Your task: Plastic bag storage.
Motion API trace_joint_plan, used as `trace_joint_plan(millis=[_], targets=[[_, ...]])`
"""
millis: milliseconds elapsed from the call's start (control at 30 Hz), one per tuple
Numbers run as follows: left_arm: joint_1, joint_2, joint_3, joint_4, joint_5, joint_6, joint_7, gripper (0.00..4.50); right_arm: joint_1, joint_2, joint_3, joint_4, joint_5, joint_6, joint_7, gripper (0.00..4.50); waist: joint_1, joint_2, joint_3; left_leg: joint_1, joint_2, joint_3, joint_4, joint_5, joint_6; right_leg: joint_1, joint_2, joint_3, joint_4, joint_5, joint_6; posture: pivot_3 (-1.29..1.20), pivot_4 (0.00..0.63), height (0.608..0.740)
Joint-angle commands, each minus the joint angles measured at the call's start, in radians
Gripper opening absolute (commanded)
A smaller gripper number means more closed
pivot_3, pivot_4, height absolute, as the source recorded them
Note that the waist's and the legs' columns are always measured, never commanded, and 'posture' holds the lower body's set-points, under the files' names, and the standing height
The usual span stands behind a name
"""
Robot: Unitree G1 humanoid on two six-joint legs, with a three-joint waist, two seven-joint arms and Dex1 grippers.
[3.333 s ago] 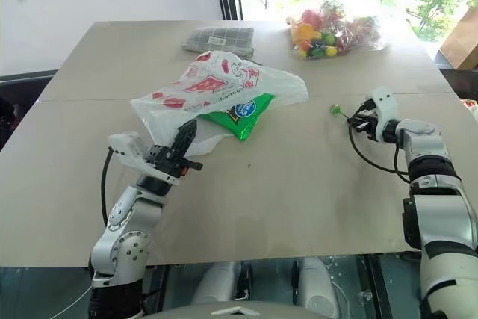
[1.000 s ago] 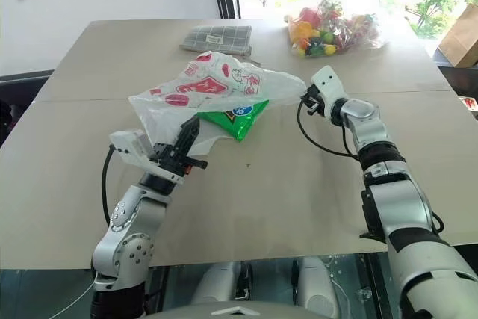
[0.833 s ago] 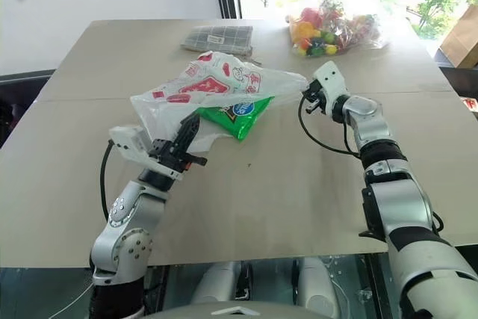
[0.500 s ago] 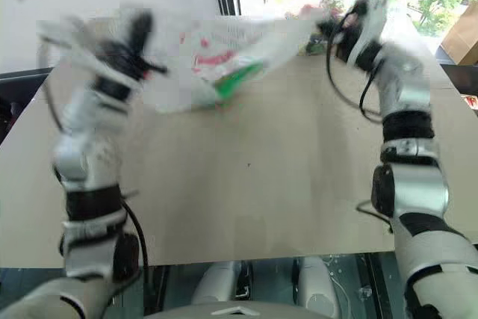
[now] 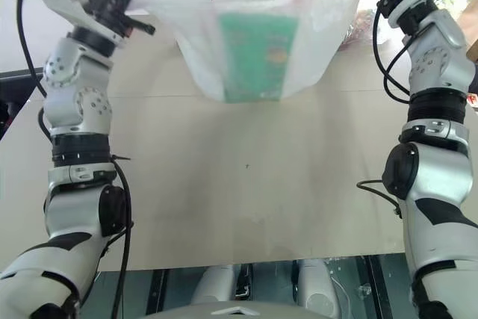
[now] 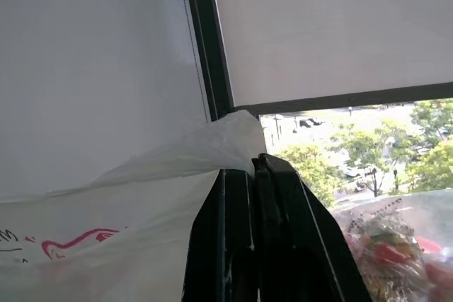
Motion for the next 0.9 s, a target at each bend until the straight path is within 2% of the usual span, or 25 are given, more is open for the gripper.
trace_joint_plan(millis=[33,200,367,467,633,733,800,833,900], targets=[[0.034,0.026,0.022,-0.118,0.009,-0.033,-0.009,0.00,-0.001,-0.026,-0.045,-0.093,0.043,-0.002,-0.029,0.11,-0.001,0.000,0.000,0.000,0.000,0.000,0.000,0.000,0.000,0.000,0.000,0.000,0.000,0.000,0.000,0.00,0.150,0.740],[0.034,0.022,0.065,-0.101,-0.013,-0.003,0.037,0.00,0.009,-0.006,-0.037,-0.101,0.056,-0.011,-0.044,0.11,0.001,0.000,0.000,0.000,0.001,0.000,0.001,0.000,0.000,0.000,0.000,0.000,0.001,0.000,0.000,0.00,0.150,0.740],[-0.018,-0.017,0.013,-0.010,0.037,-0.029,0.049,0.00,-0.006,0.051,-0.010,-0.059,0.038,-0.057,-0.044,0.11,0.002,0.000,0.000,0.001,0.000,0.001,0.003,0.000,0.000,0.000,-0.001,0.001,0.002,0.000,0.000,0.00,0.150,0.740],[-0.033,-0.031,0.014,-0.032,0.034,-0.032,0.048,0.00,-0.012,0.055,-0.016,-0.069,0.046,-0.060,-0.041,0.11,0.004,0.000,0.000,0.001,0.000,0.001,0.004,0.000,0.000,0.000,-0.001,0.001,0.002,0.000,0.000,0.00,0.150,0.740],[0.100,-0.047,0.013,-0.205,-0.017,0.057,0.036,0.00,0.088,0.025,-0.015,-0.184,0.068,0.034,-0.032,0.11,0.002,0.000,0.000,0.001,0.000,0.000,0.002,0.000,0.000,0.000,-0.001,0.001,0.003,0.000,0.000,0.00,0.150,0.740],[0.271,-0.064,0.014,-0.374,-0.081,0.154,0.040,0.00,0.247,0.002,0.018,-0.335,0.089,0.151,0.005,0.11,0.002,0.000,0.000,0.001,0.001,-0.002,0.000,0.000,0.000,0.000,-0.001,0.001,0.001,0.000,0.000,0.00,0.150,0.740],[0.420,-0.065,0.001,-0.468,-0.080,0.195,0.039,0.55,0.382,-0.018,0.041,-0.450,0.123,0.260,0.038,0.00,0.003,0.000,0.000,0.001,0.001,-0.004,0.000,0.000,0.000,0.000,-0.001,0.001,0.002,0.000,0.000,0.00,0.150,0.740],[0.568,-0.061,-0.014,-0.543,-0.098,0.227,0.010,0.85,0.515,-0.055,0.079,-0.545,0.146,0.348,0.091,0.28,0.003,0.000,0.000,0.001,0.001,-0.004,0.001,0.000,0.000,0.000,-0.001,0.001,0.002,0.000,0.000,0.00,0.150,0.740],[0.774,-0.048,-0.035,-0.643,-0.119,0.267,-0.038,1.72,0.699,-0.106,0.123,-0.680,0.181,0.464,0.150,0.87,0.004,0.002,-0.002,0.002,0.002,-0.005,0.000,0.000,0.000,0.001,-0.001,0.002,0.001,0.000,0.001,0.00,0.150,0.740]])
